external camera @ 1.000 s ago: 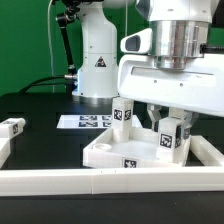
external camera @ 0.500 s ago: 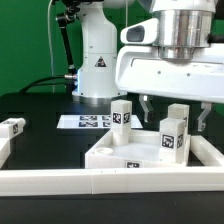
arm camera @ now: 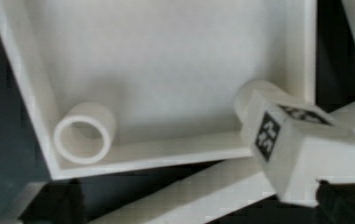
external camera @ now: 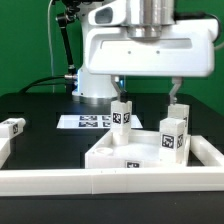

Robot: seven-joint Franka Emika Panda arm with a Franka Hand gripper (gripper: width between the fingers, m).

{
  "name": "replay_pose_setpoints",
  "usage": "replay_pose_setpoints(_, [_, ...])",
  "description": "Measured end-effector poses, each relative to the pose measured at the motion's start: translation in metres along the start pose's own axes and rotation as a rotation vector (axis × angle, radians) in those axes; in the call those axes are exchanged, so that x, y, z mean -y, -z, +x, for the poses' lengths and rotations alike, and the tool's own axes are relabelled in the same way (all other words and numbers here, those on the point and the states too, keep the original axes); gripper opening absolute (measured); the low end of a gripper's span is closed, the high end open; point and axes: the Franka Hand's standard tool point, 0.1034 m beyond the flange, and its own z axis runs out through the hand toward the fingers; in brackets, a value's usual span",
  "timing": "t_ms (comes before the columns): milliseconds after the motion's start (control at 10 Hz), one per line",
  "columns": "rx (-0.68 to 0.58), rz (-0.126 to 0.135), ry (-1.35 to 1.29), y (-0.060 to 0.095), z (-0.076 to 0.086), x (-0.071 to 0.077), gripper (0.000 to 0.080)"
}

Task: Assemble square table

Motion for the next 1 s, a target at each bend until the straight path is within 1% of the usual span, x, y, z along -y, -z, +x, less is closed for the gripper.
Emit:
replay_pose_setpoints(100, [-0.004, -0.007, -0.013, 0.001, 0.008, -0.016, 0.0648])
replay_pose_setpoints(300, [-0.001, -0.007, -0.009, -0.001, 0.005, -0.012, 0.0648])
replay_pose_setpoints(400, [-0.002, -0.007, -0.012, -0.001, 0.006, -0.014, 0.0648])
replay_pose_setpoints(500, [-0.003, -0.009, -0.013, -0.001, 0.009, -0.02, 0.0648])
replay_pose_setpoints(600, [-0.004, -0.014, 0.029, -0.001, 0.015, -0.033, 0.0648])
replay_pose_setpoints(700, [-0.002, -0.022, 0.097, -0.003, 0.02, -0.056, 0.0648])
replay_pose_setpoints(800, [-0.015, -0.021, 0.12, -0.006, 0.024, -0.084, 0.0648])
replay_pose_setpoints(900, [-0.019, -0.031, 0.134, -0.009, 0.022, -0.108, 0.0648])
replay_pose_setpoints(1000, [-0.021, -0.037, 0.154, -0.011, 0.023, -0.128, 0.0648])
